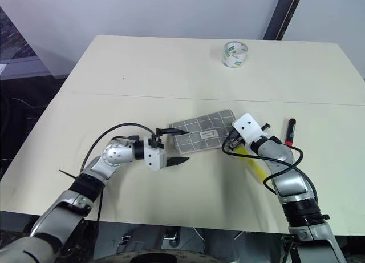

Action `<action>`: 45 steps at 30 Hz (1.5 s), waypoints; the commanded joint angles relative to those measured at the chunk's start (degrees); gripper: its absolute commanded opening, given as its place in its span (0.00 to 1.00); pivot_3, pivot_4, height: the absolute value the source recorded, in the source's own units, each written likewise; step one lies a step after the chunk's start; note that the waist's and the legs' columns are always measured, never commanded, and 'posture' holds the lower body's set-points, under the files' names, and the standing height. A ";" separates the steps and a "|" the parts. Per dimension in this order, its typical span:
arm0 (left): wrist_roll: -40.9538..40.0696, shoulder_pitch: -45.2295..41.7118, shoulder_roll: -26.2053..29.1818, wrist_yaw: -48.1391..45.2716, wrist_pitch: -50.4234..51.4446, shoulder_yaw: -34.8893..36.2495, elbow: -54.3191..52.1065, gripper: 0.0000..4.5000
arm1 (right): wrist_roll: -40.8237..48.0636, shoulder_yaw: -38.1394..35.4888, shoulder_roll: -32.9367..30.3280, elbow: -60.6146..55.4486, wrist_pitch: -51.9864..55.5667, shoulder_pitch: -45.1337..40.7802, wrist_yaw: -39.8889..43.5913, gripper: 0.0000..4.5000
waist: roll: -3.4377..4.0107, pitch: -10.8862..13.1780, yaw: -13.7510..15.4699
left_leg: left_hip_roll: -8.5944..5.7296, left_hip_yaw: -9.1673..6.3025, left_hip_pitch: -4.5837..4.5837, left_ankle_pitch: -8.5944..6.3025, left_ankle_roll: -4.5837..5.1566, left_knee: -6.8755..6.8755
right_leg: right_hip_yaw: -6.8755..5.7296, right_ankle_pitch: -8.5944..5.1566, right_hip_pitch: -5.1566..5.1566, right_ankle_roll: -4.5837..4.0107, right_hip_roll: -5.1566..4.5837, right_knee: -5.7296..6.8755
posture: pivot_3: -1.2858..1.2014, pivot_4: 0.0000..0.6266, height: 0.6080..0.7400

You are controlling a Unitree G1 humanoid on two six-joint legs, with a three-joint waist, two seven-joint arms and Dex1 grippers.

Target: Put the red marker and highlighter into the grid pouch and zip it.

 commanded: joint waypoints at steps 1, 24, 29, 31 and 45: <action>0.76 -1.85 0.03 1.50 -0.55 -1.13 2.88 0.69 | 0.17 -1.29 -0.24 -2.13 0.33 -0.10 0.31 0.00 | 0.00 0.00 -0.06 | 0.00 0.00 0.00 -0.01 0.01 0.08 | 0.01 0.00 -0.02 0.01 0.01 0.11 | 0.52 0.24 1.00; -4.69 -2.47 -1.48 6.37 10.70 0.90 2.19 0.00 | 17.56 -14.07 -3.17 -12.49 10.75 3.76 8.23 0.98 | -0.02 0.00 0.00 | 0.05 -0.08 -0.02 -0.04 0.06 0.40 | -0.05 -0.01 0.10 -0.01 0.02 0.26 | 0.52 0.24 1.00; -3.24 -2.36 -1.49 7.90 11.40 0.20 1.50 0.00 | 13.89 -11.95 -4.15 -9.10 10.98 3.31 6.59 0.98 | -0.02 0.00 0.00 | 0.10 -0.08 -0.02 -0.04 0.06 0.37 | -0.05 -0.02 0.05 -0.02 0.03 0.29 | 0.52 0.24 1.00; -2.38 -2.32 -1.25 8.65 11.64 0.04 1.53 0.00 | 13.49 -11.10 -4.17 -8.16 12.40 3.00 6.63 0.98 | -0.02 0.00 0.01 | 0.10 -0.08 -0.02 -0.04 0.06 0.38 | -0.05 -0.02 0.05 -0.03 0.02 0.29 | 0.52 0.24 1.00; -1.52 -2.07 -1.11 9.79 11.57 -0.09 0.59 0.00 | 14.87 -10.04 -3.55 -2.12 19.26 -0.43 7.94 0.23 | -0.03 0.00 0.04 | 0.10 -0.07 -0.04 -0.04 0.06 0.37 | -0.05 -0.04 0.07 -0.06 0.02 0.25 | 0.52 0.24 1.00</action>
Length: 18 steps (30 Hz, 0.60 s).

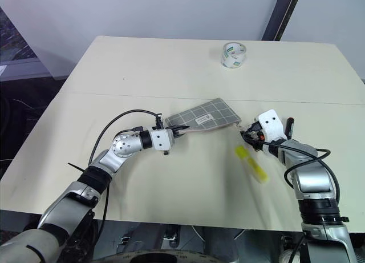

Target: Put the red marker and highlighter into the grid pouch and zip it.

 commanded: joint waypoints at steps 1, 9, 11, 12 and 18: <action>0.36 0.17 0.25 1.06 0.09 0.55 -1.33 0.00 | 1.44 0.20 -0.23 -2.49 -0.51 0.38 2.01 0.09 | 0.00 0.00 0.01 | 0.00 0.00 0.00 0.00 0.00 0.00 | 0.00 0.00 0.00 0.00 0.00 0.00 | 0.52 0.24 1.00; 0.42 -0.46 -0.14 1.27 -0.33 0.21 -1.03 0.00 | 3.01 6.49 3.42 -14.45 1.05 0.10 2.71 0.01 | 0.00 0.01 -0.04 | 0.01 0.00 -0.03 0.00 0.00 -0.04 | 0.00 0.00 -0.07 0.01 0.00 0.00 | 0.52 0.24 1.00; 0.37 -0.75 -0.41 1.21 -0.31 0.10 -0.87 0.00 | 2.17 9.25 3.83 -16.64 1.76 -0.62 2.62 0.01 | 0.00 0.01 -0.05 | 0.01 0.00 -0.04 0.00 0.00 -0.03 | 0.00 0.00 -0.07 0.00 0.00 0.00 | 0.52 0.24 1.00; 0.44 -0.89 -0.55 1.27 -0.27 0.05 -0.78 0.00 | 1.95 10.39 4.00 -17.49 1.96 -0.81 2.68 0.01 | -0.02 0.02 0.00 | 0.00 0.00 -0.06 0.00 0.00 -0.02 | 0.00 -0.02 -0.08 -0.03 0.00 -0.01 | 0.52 0.24 1.00; 0.91 -1.99 -1.50 1.90 0.04 0.05 0.02 0.00 | 1.79 15.38 3.65 -21.48 -0.19 -1.94 4.82 0.01 | -0.02 0.02 0.05 | 0.00 0.00 -0.16 -0.01 0.01 -0.02 | -0.01 -0.03 -0.14 -0.06 0.00 -0.08 | 0.52 0.24 1.00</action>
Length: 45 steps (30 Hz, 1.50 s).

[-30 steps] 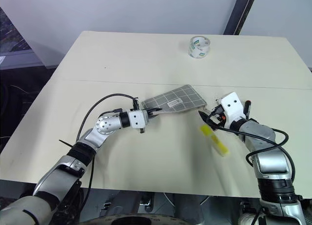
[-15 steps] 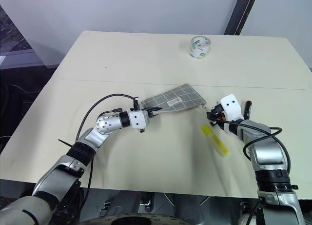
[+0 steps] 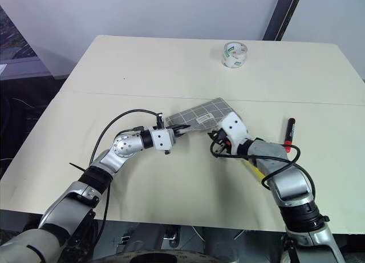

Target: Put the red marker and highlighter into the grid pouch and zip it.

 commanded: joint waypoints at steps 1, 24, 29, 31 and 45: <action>0.47 -1.55 -0.79 1.04 -0.17 0.10 -0.12 0.00 | 0.69 1.97 -0.11 -5.03 -3.00 -1.44 2.55 0.01 | 0.00 0.00 -0.03 | 0.00 0.00 -0.01 0.00 0.00 0.00 | 0.00 0.04 0.00 0.07 0.00 0.00 | 0.52 0.24 1.00; 0.66 -2.71 0.66 4.12 -4.61 1.67 1.91 0.00 | 5.65 -15.15 -2.89 -15.43 -3.96 12.79 1.89 0.99 | -0.08 0.03 0.02 | -0.01 -0.01 -0.33 -0.04 0.05 0.00 | -0.03 0.08 -0.12 0.13 0.00 -0.02 | 0.52 0.24 1.00; -1.44 -3.32 1.36 2.21 -6.79 1.49 3.43 0.00 | 14.67 -25.97 5.65 -22.08 2.94 23.62 -5.19 1.00 | -0.09 0.02 0.15 | 0.00 -0.06 -0.38 -0.04 0.03 0.00 | -0.06 0.08 -0.12 0.14 0.00 0.03 | 0.52 0.24 1.00; -2.13 -3.67 1.25 1.70 -7.74 1.53 3.76 0.00 | 12.98 -27.29 5.66 -23.84 2.38 29.64 -5.90 1.00 | -0.08 0.02 0.14 | -0.02 -0.05 -0.38 -0.04 0.04 0.02 | -0.04 0.08 -0.16 0.14 0.00 0.02 | 0.52 0.24 1.00; -4.36 -5.06 0.60 -2.31 -11.55 1.56 6.69 0.00 | 7.83 -27.14 -0.22 -18.75 4.64 42.88 -7.75 0.80 | -0.17 -0.01 -0.08 | 0.03 -0.04 -0.33 -0.04 0.05 0.15 | -0.08 -0.02 -0.18 -0.01 0.00 0.01 | 0.52 0.24 1.00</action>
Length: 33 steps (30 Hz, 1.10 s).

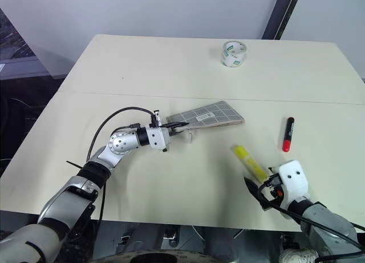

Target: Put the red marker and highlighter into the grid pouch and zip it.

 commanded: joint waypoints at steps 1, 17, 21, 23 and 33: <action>-1.42 -2.04 -0.48 -0.36 -1.01 0.91 -0.67 0.00 | 0.04 0.67 -0.71 1.18 1.40 -1.29 -0.53 0.69 | -0.11 -0.03 0.06 | 0.00 0.00 0.00 0.00 0.00 0.03 | 0.00 0.00 0.02 0.00 0.00 -0.01 | 0.52 0.24 1.00; -2.41 -1.42 -1.69 -0.50 -0.96 1.17 -3.28 0.00 | 5.98 -3.42 -8.06 -1.32 -0.81 -13.60 5.61 0.19 | -0.16 -0.03 0.20 | -0.01 0.00 0.01 0.00 0.02 0.11 | -0.02 0.12 0.10 0.23 -0.01 -0.08 | 0.52 0.24 1.00; -3.23 -1.04 -1.29 -1.38 -0.41 1.57 -4.63 0.00 | 6.30 -3.53 -8.21 0.10 -0.46 -14.95 4.94 0.19 | -0.17 -0.03 0.29 | 0.00 -0.01 0.00 0.00 0.02 0.09 | -0.03 0.12 0.10 0.23 -0.01 -0.08 | 0.52 0.24 1.00; -4.45 -0.80 -0.84 -2.17 0.37 2.07 -5.78 0.00 | 5.86 -3.11 -8.60 0.81 -0.62 -15.16 4.89 0.19 | -0.17 -0.03 0.18 | 0.00 0.00 -0.03 0.00 0.02 0.08 | -0.03 0.13 0.11 0.25 -0.01 -0.07 | 0.52 0.24 1.00; -5.03 -0.05 -0.04 -3.21 1.90 1.94 -7.29 0.00 | 6.66 -4.20 -8.23 1.48 -2.31 -14.48 6.28 0.19 | -0.17 -0.04 0.26 | -0.01 0.00 -0.05 0.00 0.02 0.09 | -0.03 0.11 0.10 0.22 -0.01 -0.06 | 0.52 0.24 1.00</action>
